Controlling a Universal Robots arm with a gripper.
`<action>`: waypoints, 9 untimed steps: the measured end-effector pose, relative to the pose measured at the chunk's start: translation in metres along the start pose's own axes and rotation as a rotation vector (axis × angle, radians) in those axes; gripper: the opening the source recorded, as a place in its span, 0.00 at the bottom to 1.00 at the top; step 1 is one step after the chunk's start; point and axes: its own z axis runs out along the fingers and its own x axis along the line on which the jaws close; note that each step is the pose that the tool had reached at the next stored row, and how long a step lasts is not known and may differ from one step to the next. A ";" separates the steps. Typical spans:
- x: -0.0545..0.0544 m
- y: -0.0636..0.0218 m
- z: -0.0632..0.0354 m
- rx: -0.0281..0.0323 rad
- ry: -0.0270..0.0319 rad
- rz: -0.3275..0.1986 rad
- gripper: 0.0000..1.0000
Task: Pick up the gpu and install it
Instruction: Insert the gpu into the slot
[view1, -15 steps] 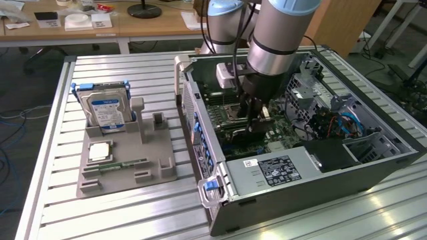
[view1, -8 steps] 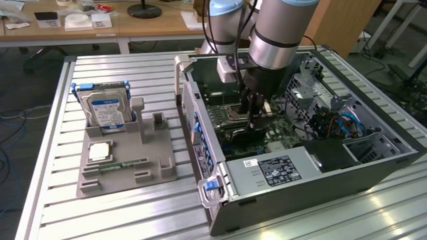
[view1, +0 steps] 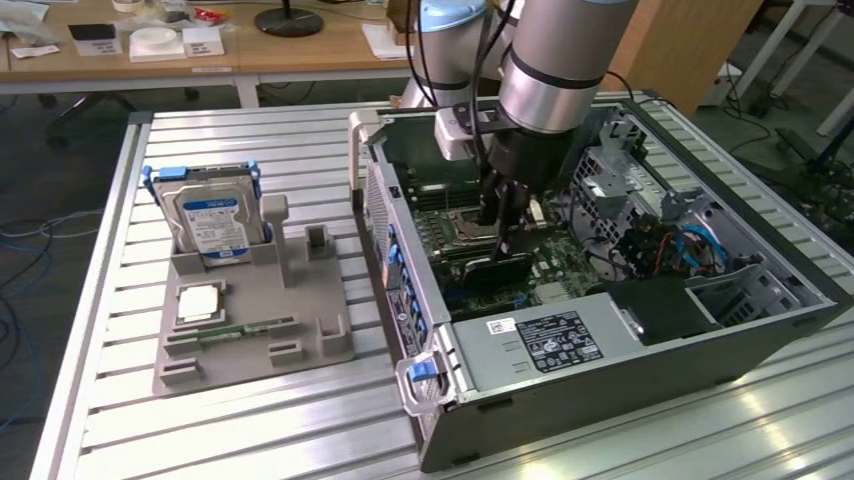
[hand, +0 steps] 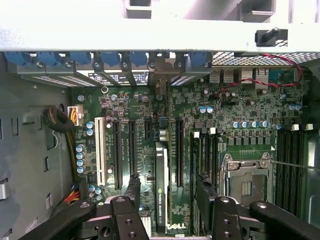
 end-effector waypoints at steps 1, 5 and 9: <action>0.000 0.0000 0.0000 -0.0001 0.0001 0.000 0.57; 0.000 0.0000 -0.0026 0.0000 0.0001 0.000 0.57; 0.000 0.0000 -0.0035 0.0000 -0.0001 0.000 0.57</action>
